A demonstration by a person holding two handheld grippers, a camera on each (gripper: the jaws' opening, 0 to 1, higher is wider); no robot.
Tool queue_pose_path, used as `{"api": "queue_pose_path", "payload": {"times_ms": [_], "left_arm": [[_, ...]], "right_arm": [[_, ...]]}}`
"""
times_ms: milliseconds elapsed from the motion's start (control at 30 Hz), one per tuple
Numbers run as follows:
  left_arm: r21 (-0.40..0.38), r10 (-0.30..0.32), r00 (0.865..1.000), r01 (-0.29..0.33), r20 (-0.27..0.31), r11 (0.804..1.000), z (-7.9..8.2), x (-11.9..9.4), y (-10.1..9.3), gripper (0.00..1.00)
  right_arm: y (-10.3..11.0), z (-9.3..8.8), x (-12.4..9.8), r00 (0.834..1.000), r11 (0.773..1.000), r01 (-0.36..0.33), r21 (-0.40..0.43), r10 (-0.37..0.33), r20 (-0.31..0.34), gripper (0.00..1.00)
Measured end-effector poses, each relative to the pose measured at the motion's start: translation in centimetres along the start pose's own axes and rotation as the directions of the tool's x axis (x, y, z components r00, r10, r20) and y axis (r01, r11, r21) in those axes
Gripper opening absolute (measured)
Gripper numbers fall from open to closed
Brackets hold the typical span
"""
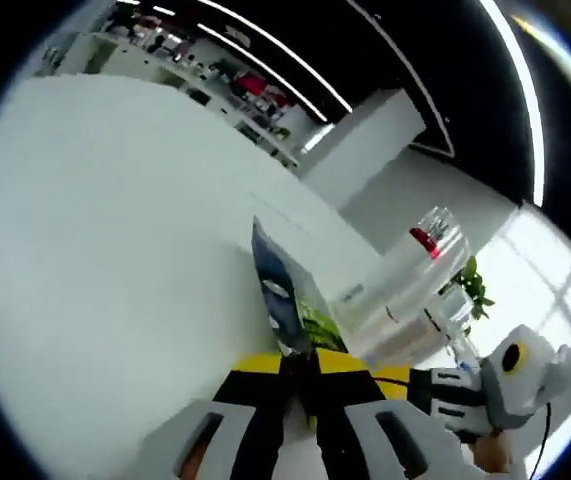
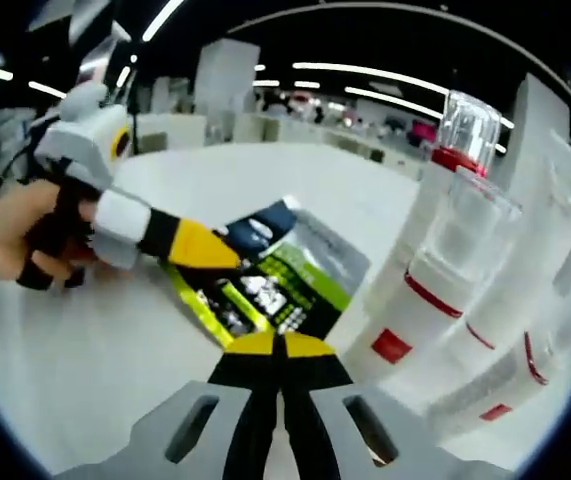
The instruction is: Arrange the skincare products in the storage area until every visible bottle or jar stands upright without overlapping.
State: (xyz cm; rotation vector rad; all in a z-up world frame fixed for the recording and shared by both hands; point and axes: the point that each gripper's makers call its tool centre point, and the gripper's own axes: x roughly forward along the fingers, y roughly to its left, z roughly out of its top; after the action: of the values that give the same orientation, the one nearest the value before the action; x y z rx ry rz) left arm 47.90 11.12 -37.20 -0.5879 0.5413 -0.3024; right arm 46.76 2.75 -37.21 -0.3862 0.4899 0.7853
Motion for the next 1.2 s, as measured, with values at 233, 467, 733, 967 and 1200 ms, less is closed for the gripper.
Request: {"api": "queue_pose_path", "payload": {"times_ms": [233,467,733,967,1200], "left_arm": [[0.084,0.054,0.998,-0.057,0.043,0.995,2.4,-0.6,1.1,0.14],[0.189,0.013,1.0,-0.016,0.017,0.982,2.2,-2.3,-0.3,0.14],[0.273,-0.014,1.0,0.021,-0.027,0.962,0.5,-2.6,-1.4,0.14],[0.3,-0.024,0.998,0.038,-0.05,0.953,0.0,-3.5,-1.4,0.14],[0.456,0.011,0.968,0.107,-0.25,0.883,-2.3,-3.8,-1.2,0.14]], "right_arm": [[0.2,0.0,0.0,0.999,0.997,0.044,0.056,-0.042,-0.034,0.0],[0.1,0.5,0.5,0.999,1.0,-0.008,-0.028,0.009,0.031,0.0],[0.5,0.8,0.9,0.994,0.988,-0.063,-0.144,0.074,0.076,0.0],[0.8,0.7,0.5,0.986,0.975,-0.133,-0.175,0.148,0.072,0.0],[1.0,0.5,0.2,0.978,0.963,-0.184,-0.199,0.199,0.059,0.0]]}}
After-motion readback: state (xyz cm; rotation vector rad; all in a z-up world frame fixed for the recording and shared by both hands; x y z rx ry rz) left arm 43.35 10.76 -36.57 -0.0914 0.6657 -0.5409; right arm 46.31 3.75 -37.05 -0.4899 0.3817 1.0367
